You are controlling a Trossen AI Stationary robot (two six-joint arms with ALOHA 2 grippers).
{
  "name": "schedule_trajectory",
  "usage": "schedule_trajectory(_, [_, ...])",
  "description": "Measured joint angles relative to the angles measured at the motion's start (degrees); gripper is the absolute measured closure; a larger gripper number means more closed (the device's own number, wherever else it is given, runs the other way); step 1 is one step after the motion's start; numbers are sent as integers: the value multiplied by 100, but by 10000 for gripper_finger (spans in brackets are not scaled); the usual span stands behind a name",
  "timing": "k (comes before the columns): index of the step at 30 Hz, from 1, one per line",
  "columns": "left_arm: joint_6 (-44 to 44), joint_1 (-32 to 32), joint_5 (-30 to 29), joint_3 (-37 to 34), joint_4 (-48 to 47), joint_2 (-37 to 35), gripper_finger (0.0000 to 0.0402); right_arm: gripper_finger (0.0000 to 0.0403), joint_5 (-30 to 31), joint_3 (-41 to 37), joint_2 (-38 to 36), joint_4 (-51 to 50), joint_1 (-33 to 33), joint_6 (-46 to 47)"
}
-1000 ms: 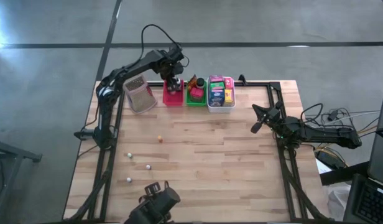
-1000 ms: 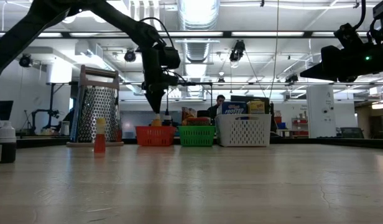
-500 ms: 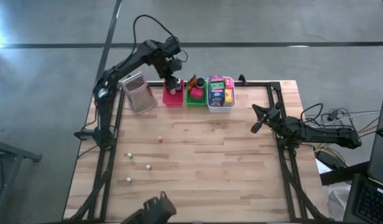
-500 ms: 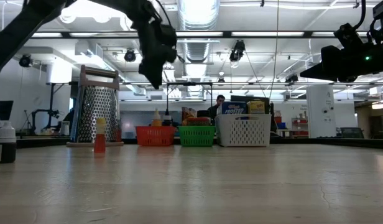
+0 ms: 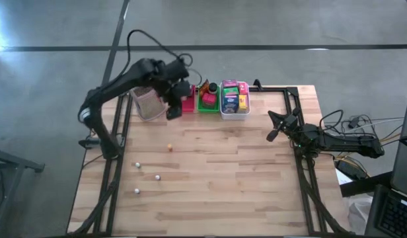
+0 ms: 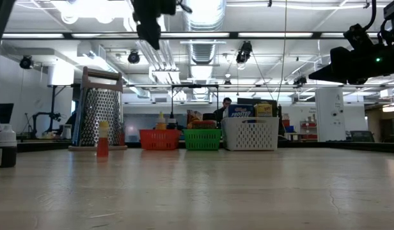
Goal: Pick & Place Kitchen Items
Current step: Put the small orange food coloring bottle into the red bin
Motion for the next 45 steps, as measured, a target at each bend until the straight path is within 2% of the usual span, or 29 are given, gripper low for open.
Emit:
schedule_trajectory(9, [-1194,-1276,-276,-840,-52,-992,200,394,-1,0,0,0,0,0])
schedule_trajectory(17, [-2544,-2398,-911,-1834,-29,-1848,200,394,0,1,0,0,-1,0])
schedule_trajectory(23, [-2777,-3081,-1223,-2570,319,-2260,200,394,1,2,0,1,-1,0])
schedule_trajectory(37, [-2583,-3233,-1326,-4480,1682,-2393,200,394,1,0,2,0,0,0])
schedule_trajectory(45, [-2576,-3174,-1470,-5019,2333,-2393,200,394,1,0,1,1,-1,0])
